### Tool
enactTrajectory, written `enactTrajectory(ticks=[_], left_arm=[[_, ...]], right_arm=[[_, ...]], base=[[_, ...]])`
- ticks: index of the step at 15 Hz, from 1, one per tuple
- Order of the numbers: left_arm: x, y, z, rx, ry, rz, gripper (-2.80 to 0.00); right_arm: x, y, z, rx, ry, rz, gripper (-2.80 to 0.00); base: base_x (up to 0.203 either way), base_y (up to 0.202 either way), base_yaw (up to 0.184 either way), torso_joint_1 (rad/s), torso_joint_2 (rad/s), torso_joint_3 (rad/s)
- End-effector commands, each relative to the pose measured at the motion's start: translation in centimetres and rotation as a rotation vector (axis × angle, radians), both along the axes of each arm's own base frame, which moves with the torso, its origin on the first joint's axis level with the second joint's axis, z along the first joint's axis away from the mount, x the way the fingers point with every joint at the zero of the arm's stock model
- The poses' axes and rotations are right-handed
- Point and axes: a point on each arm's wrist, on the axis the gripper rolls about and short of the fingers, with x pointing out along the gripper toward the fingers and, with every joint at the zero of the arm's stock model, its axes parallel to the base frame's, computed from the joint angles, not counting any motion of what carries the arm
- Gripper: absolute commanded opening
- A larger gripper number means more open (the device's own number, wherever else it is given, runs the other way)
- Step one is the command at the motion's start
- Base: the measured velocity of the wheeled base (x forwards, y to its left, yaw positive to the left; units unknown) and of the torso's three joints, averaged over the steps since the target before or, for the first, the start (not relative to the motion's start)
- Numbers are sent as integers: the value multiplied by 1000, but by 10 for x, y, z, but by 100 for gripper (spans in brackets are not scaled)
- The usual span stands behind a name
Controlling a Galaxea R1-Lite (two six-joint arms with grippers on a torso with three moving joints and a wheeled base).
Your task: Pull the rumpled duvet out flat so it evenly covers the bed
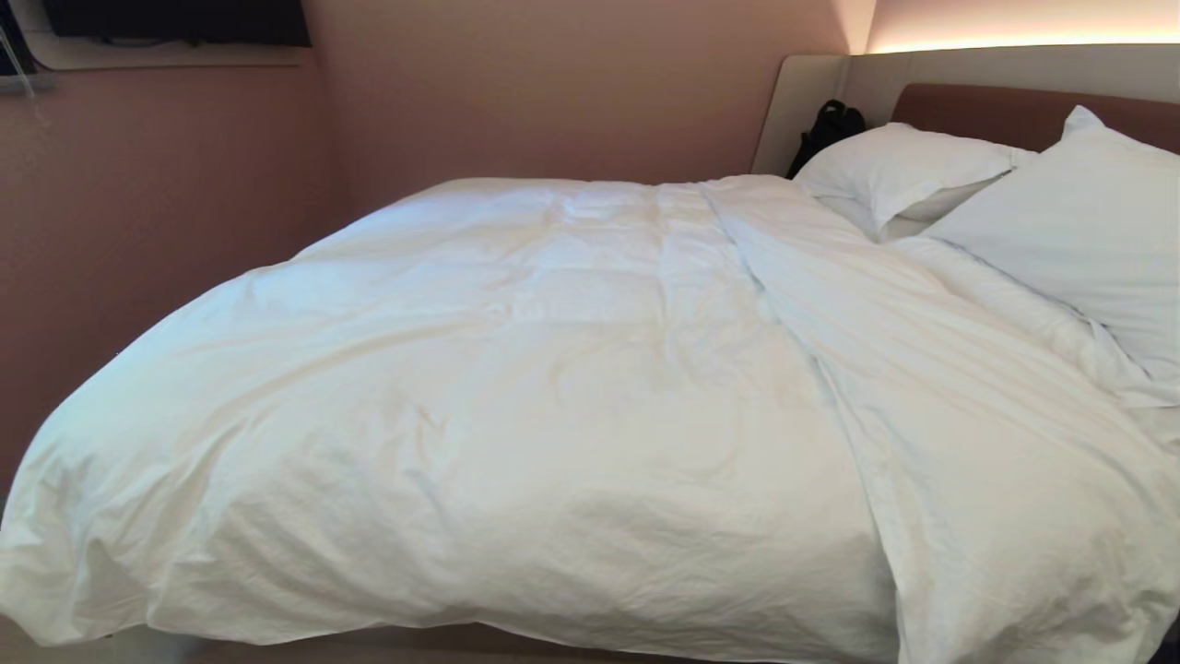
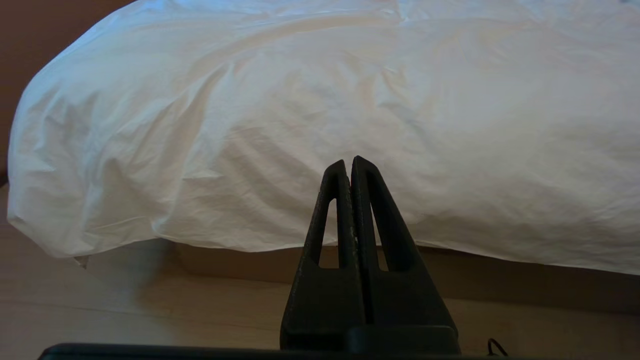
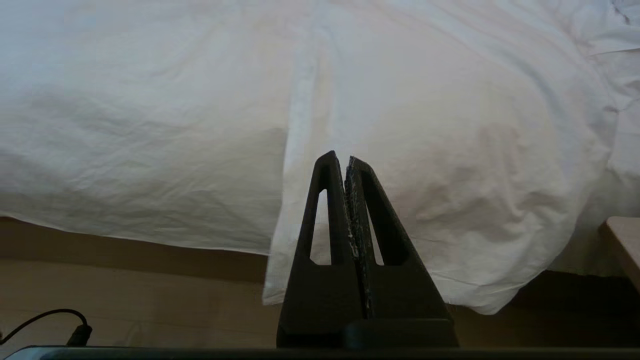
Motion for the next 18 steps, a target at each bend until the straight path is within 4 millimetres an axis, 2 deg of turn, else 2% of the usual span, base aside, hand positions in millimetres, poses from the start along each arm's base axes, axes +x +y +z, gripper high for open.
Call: enactTrajectory(ticks=[1,18], left_arm=[[0,0,0,-2,0,1,-280],[0,0,0,-2,0,1,-280]], right_arm=[[0,0,0,-1,0,1,-280],[0,0,0,0,0,0,-280]], base=[[0,197,2,5,1,5],[0,195,0,2,3,2]])
